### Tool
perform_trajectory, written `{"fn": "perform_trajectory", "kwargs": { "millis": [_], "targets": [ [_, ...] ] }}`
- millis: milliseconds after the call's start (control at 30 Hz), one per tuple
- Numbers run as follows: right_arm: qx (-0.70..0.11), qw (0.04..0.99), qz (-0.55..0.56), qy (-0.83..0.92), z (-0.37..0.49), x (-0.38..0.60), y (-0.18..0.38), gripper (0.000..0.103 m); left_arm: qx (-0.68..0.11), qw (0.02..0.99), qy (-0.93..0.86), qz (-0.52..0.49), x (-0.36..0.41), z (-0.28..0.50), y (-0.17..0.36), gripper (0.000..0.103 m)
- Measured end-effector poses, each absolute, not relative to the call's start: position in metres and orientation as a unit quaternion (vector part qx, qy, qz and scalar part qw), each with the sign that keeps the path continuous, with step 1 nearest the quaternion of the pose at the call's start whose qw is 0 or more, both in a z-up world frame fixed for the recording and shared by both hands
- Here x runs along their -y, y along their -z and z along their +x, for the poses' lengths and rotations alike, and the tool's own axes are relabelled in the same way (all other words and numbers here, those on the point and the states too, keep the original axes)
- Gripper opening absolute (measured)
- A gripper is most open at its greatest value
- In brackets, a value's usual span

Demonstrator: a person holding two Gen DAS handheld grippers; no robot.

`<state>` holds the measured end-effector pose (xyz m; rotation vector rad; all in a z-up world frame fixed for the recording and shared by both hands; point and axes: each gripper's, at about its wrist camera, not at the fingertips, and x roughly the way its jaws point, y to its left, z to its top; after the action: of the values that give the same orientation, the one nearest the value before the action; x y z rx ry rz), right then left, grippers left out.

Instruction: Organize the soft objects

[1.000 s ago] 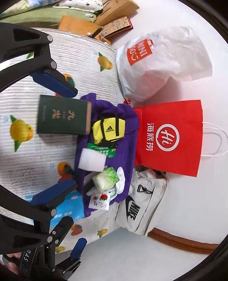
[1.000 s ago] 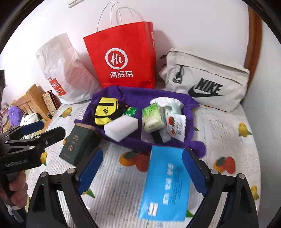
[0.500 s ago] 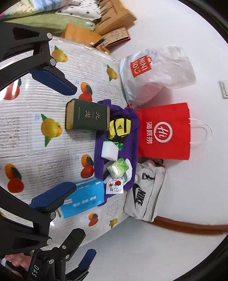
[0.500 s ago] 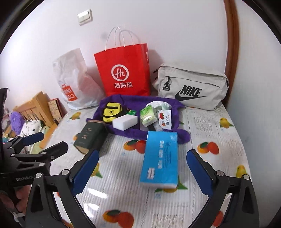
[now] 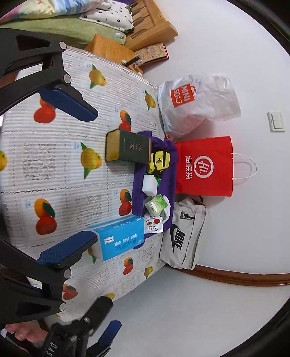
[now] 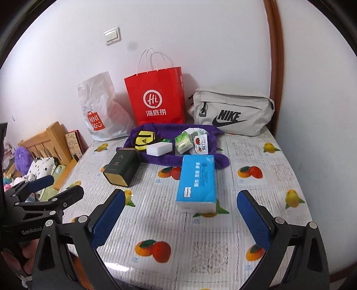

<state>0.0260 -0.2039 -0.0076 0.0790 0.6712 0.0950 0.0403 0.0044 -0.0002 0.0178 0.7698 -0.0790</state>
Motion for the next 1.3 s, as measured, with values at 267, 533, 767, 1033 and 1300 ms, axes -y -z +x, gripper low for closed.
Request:
{"fn": "perform_trajectory", "kwargs": {
  "millis": [267,533,767,1033,1300],
  "targets": [
    [-0.330,0.943,0.045,-0.027,0.007,0.215,0.007,0.099,-0.365,0.930,0.036,0.009,-0.007,0.022,-0.006,0.099],
    [-0.333,0.942,0.037,-0.030,0.005,0.210,0.009,0.099,-0.358,0.933,0.030,0.003,-0.013,0.015,-0.011,0.099],
    [-0.338,0.940,0.025,-0.032,0.005,0.203,0.013,0.099,-0.360,0.932,0.024,0.004,-0.016,0.015,-0.009,0.099],
    [-0.336,0.941,0.027,-0.036,0.006,0.201,0.014,0.099,-0.358,0.933,0.026,0.012,-0.014,0.011,-0.008,0.099],
    [-0.334,0.941,0.027,-0.035,0.004,0.200,0.014,0.099,-0.359,0.933,0.024,0.011,-0.012,0.010,-0.008,0.099]
  ]
}}
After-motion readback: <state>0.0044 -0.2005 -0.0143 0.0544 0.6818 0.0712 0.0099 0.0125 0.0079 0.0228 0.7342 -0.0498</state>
